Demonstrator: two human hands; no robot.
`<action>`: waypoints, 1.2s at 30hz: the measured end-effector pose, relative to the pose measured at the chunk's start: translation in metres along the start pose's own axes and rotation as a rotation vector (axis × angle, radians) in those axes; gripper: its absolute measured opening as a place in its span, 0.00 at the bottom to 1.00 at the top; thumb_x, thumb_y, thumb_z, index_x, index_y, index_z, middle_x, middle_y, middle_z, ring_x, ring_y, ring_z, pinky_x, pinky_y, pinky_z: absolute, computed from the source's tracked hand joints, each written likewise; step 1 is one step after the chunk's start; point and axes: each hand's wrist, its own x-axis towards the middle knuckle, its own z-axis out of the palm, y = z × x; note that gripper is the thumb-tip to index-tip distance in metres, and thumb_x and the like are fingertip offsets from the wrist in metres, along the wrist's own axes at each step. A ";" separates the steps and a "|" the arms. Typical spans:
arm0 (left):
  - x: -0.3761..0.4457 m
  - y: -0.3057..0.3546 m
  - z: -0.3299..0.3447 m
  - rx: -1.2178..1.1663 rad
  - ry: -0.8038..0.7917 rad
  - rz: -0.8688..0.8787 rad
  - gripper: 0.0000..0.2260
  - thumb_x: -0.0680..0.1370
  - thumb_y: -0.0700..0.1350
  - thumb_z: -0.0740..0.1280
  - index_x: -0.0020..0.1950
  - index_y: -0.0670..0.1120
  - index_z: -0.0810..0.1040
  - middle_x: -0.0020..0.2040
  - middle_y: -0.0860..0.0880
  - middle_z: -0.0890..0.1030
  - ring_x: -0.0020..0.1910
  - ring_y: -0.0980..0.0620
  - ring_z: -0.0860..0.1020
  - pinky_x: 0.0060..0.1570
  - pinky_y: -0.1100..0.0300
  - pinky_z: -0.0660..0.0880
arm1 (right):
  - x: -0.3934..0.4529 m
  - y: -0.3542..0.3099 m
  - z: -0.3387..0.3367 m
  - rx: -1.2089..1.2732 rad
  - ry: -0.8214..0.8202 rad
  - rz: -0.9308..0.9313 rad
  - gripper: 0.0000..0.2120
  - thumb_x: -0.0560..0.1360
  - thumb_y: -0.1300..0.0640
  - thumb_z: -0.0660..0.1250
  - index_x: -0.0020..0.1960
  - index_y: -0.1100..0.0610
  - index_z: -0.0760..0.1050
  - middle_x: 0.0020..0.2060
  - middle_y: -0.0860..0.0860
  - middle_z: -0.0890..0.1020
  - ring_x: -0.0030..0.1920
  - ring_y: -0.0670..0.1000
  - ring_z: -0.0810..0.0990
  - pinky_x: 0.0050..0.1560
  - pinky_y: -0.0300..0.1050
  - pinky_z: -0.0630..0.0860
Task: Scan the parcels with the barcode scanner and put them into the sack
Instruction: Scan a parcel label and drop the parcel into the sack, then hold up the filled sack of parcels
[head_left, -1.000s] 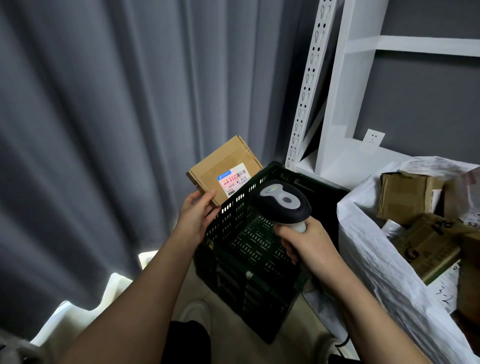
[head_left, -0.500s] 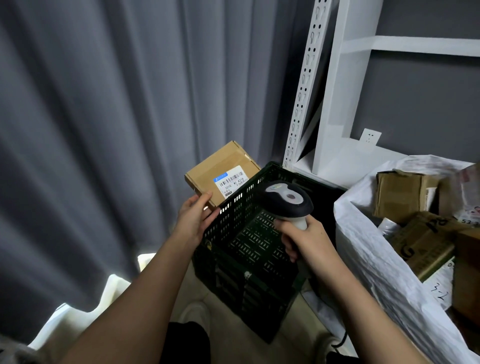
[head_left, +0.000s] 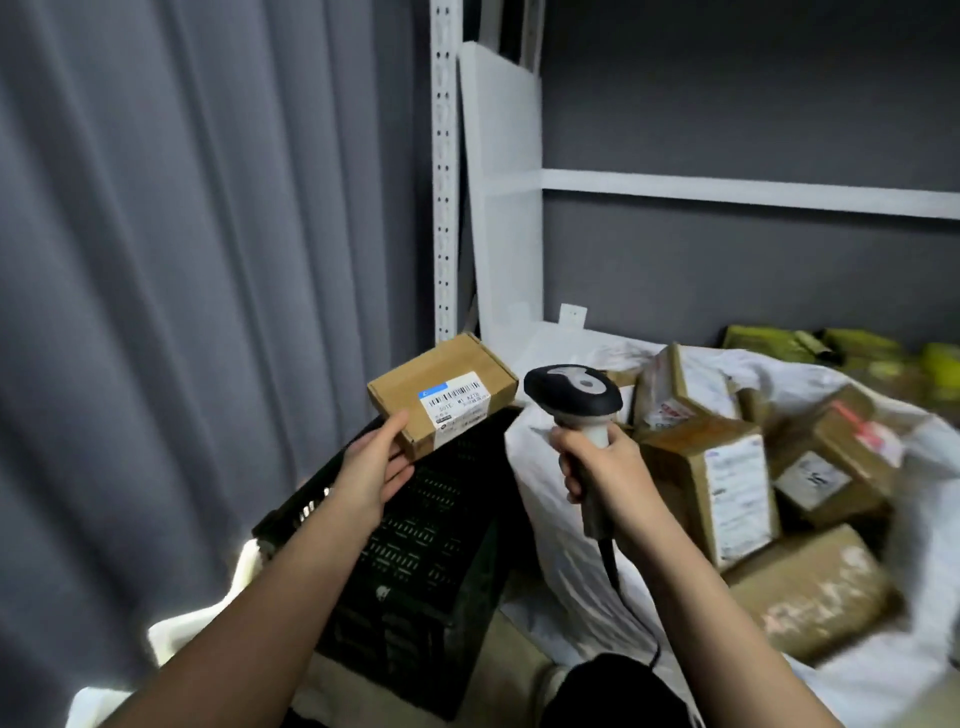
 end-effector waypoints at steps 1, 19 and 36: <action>-0.006 0.004 0.016 0.022 -0.041 0.000 0.11 0.75 0.53 0.70 0.54 0.51 0.76 0.49 0.51 0.82 0.48 0.53 0.80 0.45 0.61 0.75 | -0.003 -0.009 -0.013 0.012 0.031 -0.012 0.06 0.76 0.62 0.68 0.43 0.59 0.71 0.24 0.52 0.72 0.21 0.48 0.66 0.24 0.40 0.65; -0.076 0.006 0.280 0.382 -0.316 0.124 0.37 0.75 0.50 0.67 0.76 0.56 0.48 0.56 0.46 0.77 0.38 0.50 0.76 0.27 0.61 0.74 | -0.061 -0.079 -0.238 -0.005 0.612 -0.054 0.05 0.76 0.58 0.67 0.48 0.59 0.71 0.29 0.52 0.72 0.23 0.48 0.67 0.24 0.37 0.64; -0.012 -0.037 0.304 1.272 -0.220 0.443 0.26 0.78 0.65 0.53 0.75 0.61 0.59 0.74 0.44 0.57 0.73 0.41 0.57 0.70 0.46 0.54 | -0.032 -0.005 -0.300 -0.322 0.822 0.184 0.15 0.72 0.61 0.71 0.55 0.63 0.72 0.37 0.57 0.78 0.35 0.56 0.77 0.36 0.48 0.74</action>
